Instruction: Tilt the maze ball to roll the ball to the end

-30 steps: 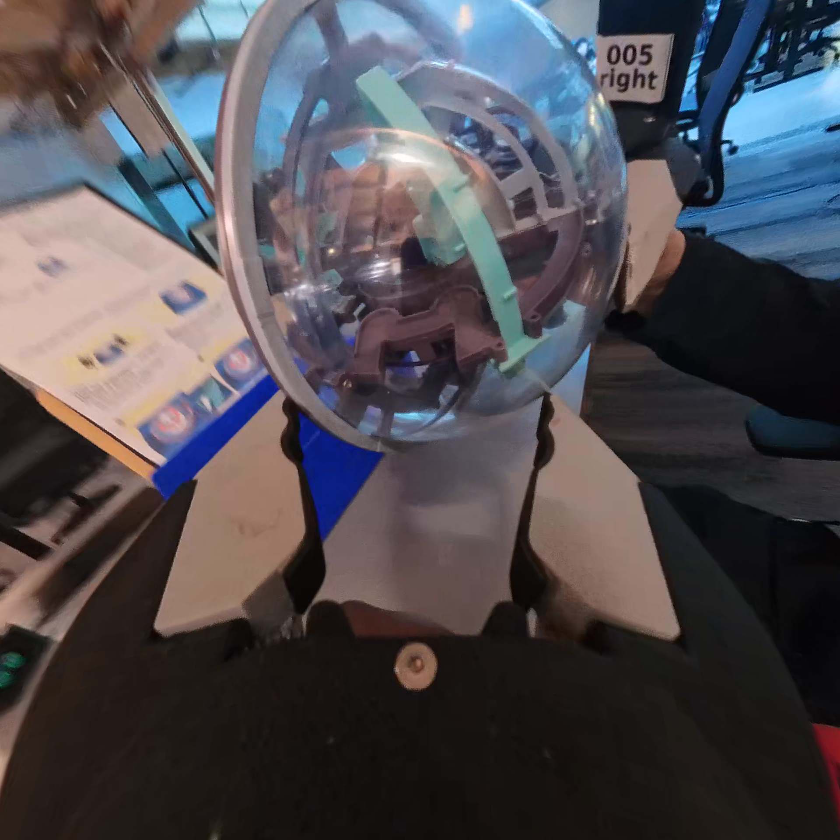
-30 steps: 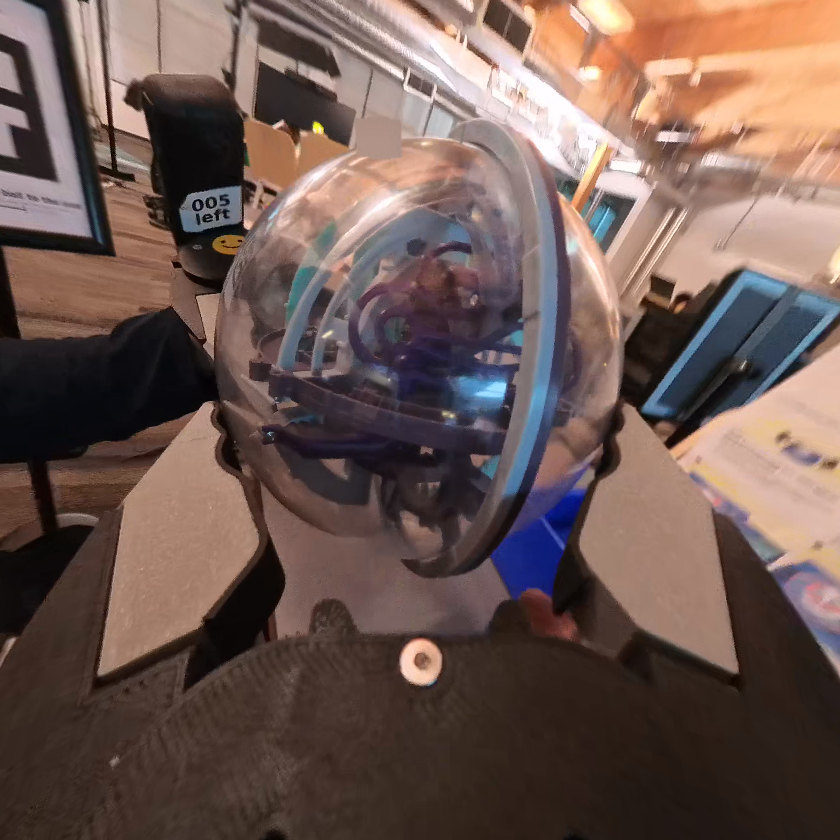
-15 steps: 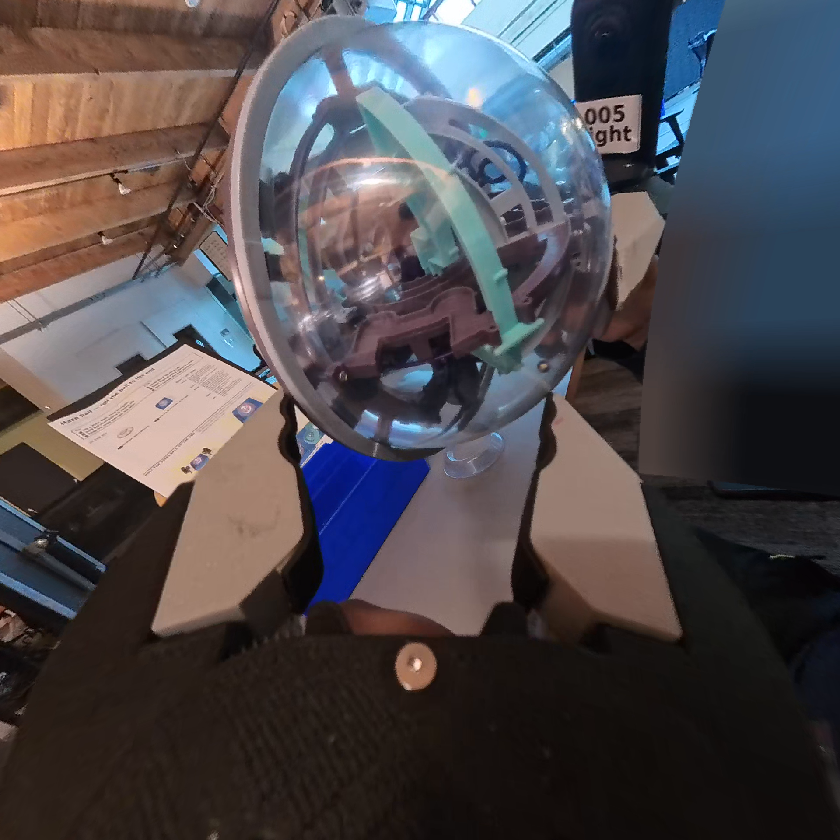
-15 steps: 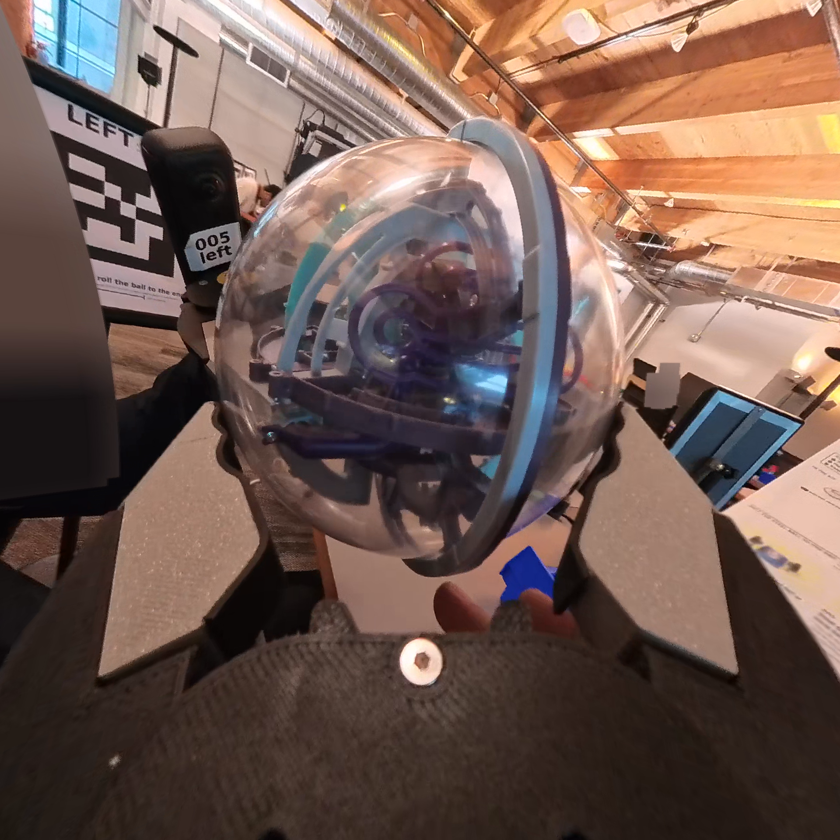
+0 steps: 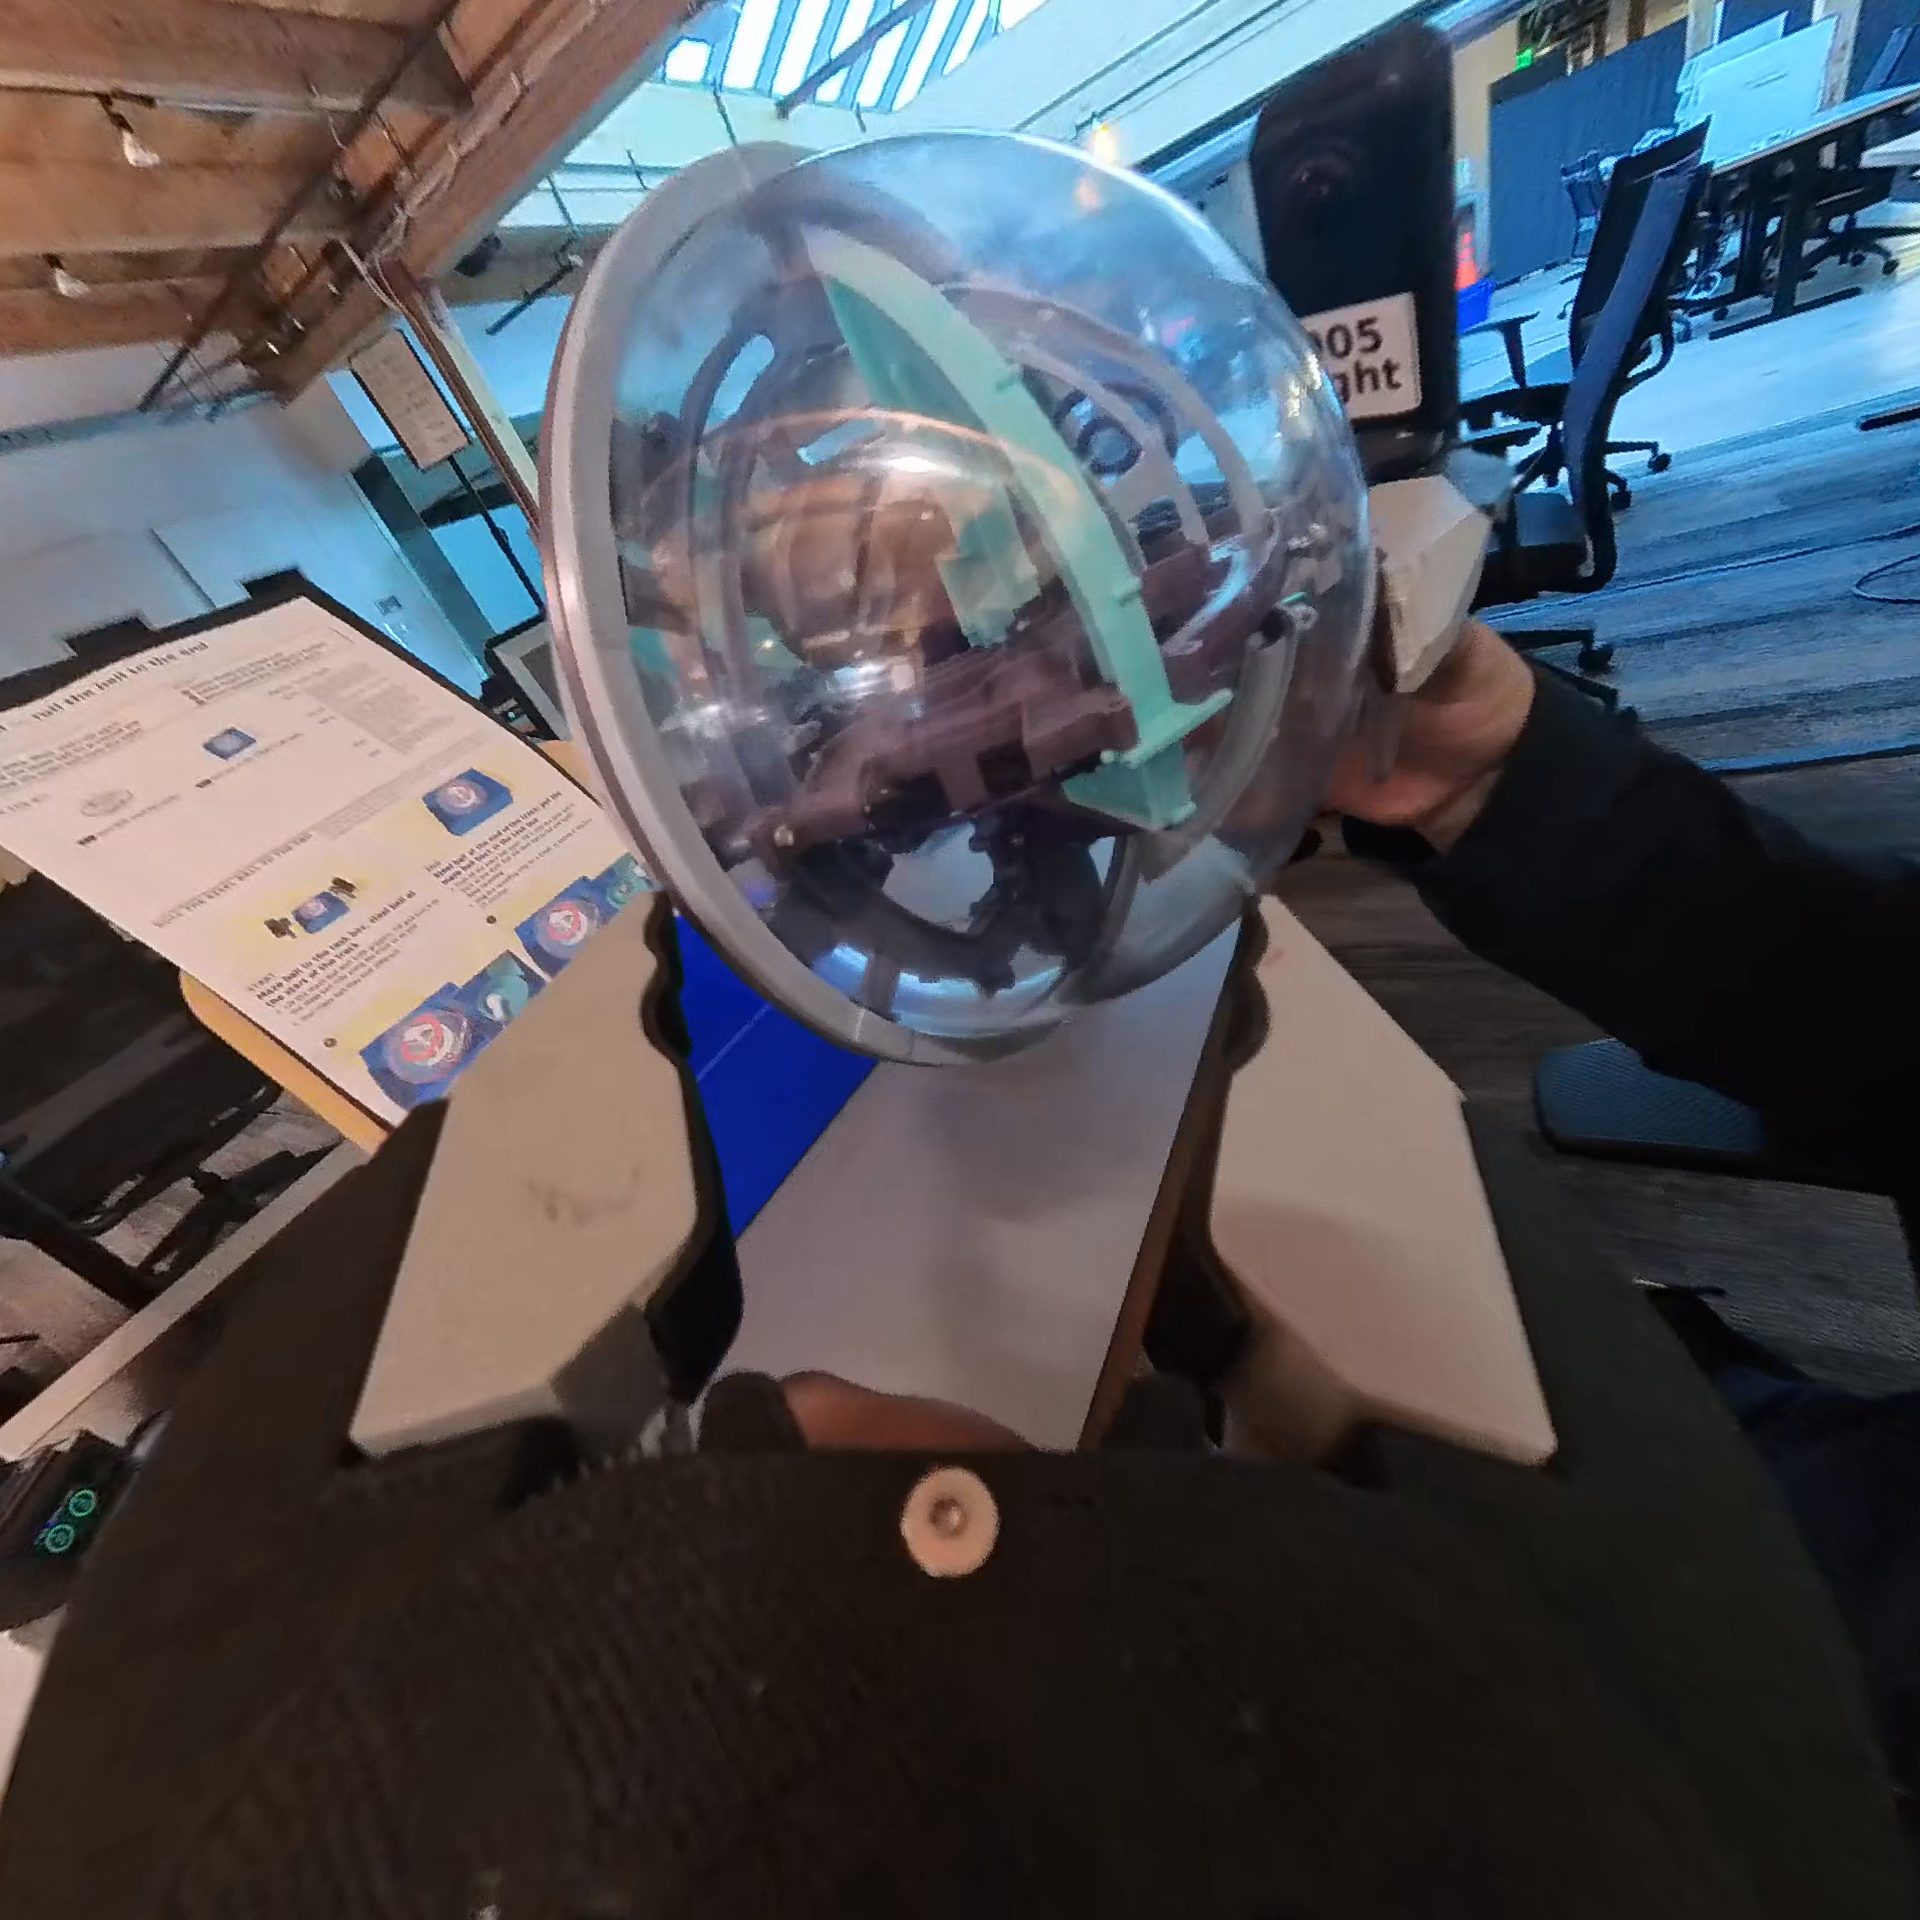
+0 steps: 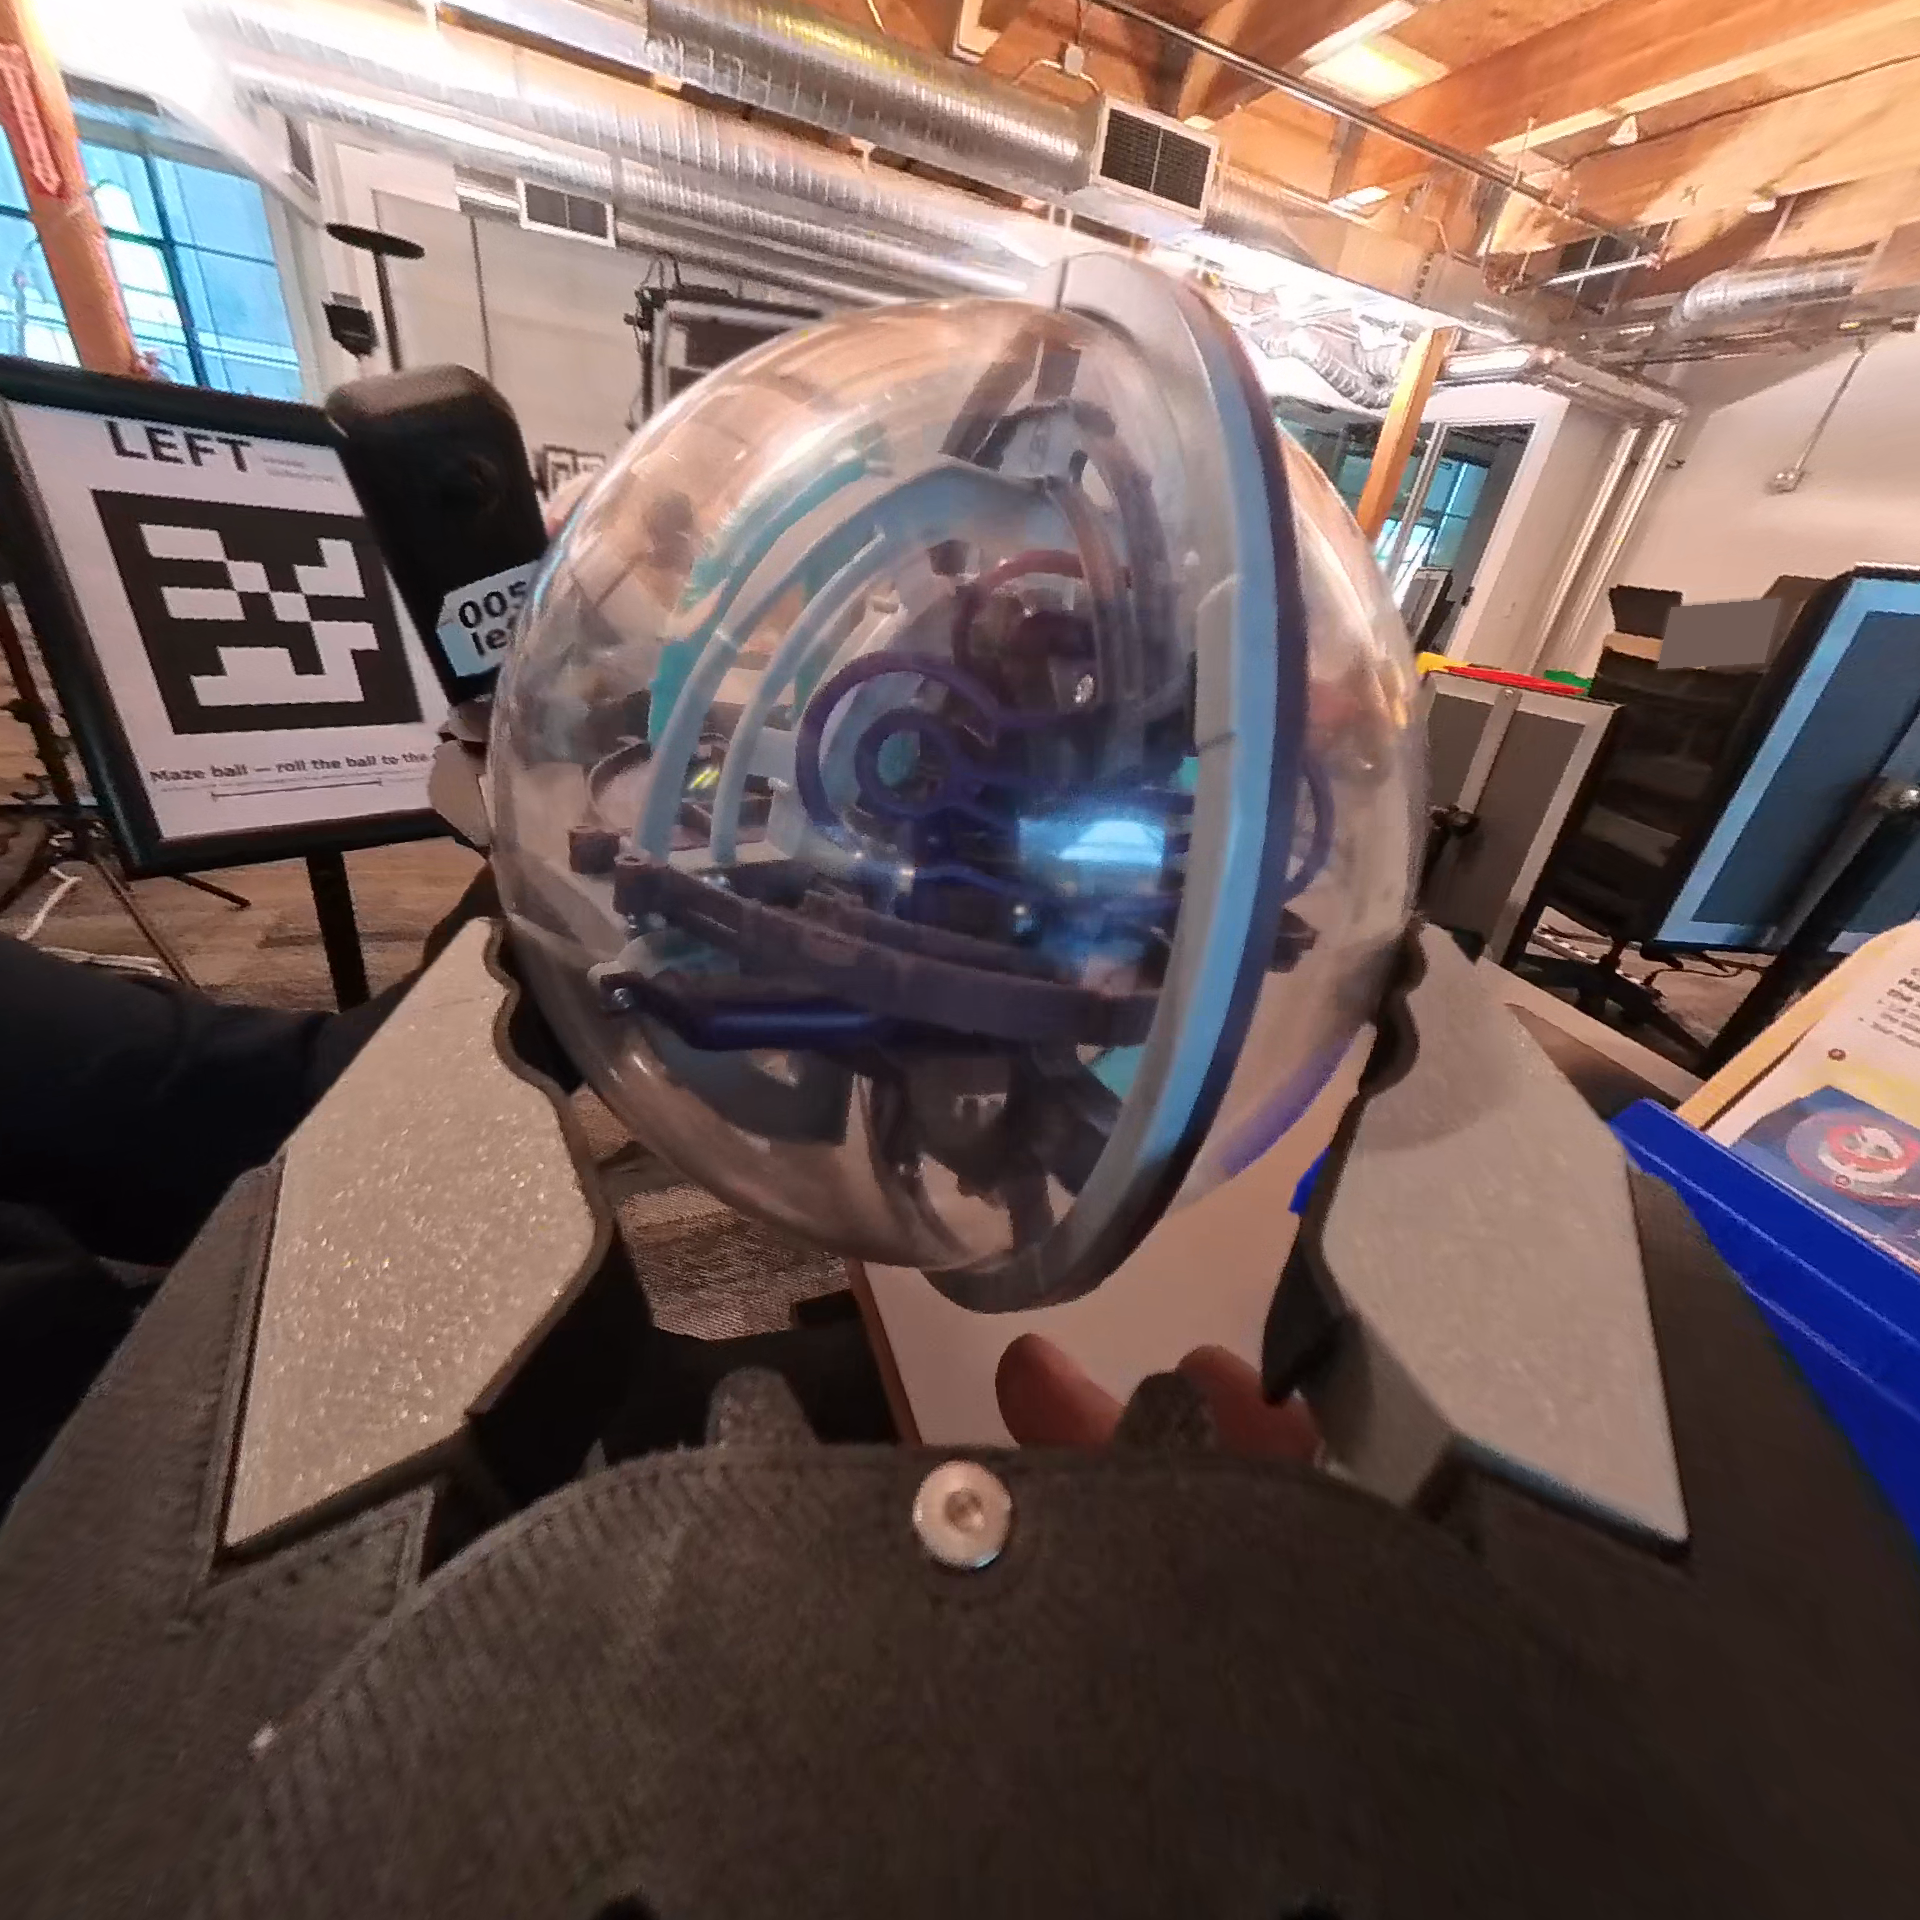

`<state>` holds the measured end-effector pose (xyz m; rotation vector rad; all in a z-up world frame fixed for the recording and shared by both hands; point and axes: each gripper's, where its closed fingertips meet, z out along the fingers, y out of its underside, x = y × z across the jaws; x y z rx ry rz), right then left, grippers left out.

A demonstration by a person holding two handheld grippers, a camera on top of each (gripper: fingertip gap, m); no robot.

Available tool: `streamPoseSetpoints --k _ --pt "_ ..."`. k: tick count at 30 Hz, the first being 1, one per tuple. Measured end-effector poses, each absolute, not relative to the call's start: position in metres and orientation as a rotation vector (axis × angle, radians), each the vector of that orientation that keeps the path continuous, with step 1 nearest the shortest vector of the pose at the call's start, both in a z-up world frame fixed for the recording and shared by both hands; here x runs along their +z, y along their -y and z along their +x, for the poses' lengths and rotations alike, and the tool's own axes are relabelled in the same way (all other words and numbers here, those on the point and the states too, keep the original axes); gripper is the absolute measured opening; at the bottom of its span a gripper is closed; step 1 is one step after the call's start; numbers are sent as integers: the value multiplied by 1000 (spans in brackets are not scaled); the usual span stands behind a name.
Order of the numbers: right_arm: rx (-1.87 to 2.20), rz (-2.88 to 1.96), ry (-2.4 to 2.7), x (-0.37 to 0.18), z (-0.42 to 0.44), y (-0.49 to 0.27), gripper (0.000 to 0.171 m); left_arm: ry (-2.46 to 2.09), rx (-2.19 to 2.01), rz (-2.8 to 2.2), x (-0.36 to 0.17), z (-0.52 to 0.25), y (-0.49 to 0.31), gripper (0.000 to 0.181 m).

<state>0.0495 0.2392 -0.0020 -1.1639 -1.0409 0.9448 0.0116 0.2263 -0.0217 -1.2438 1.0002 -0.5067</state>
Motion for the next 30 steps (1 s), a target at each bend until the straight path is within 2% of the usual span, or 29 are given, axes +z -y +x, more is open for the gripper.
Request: streamPoseSetpoints --k 6,12,18,27,30 --pt "903 -1134 1044 4 52 -232 153 -1008 -492 -1221 -20 15 -221 104" --pt "732 -849 1141 35 58 -168 154 -1054 -244 -990 9 20 -166 104" --pt "604 -659 1163 41 64 -143 154 -1076 -170 -759 15 26 -149 103" --pt "470 -582 1199 39 68 -133 153 -1091 -66 -724 13 31 -145 103" --pt "517 -677 1195 31 67 -156 154 -1087 -114 -808 4 30 -165 102"
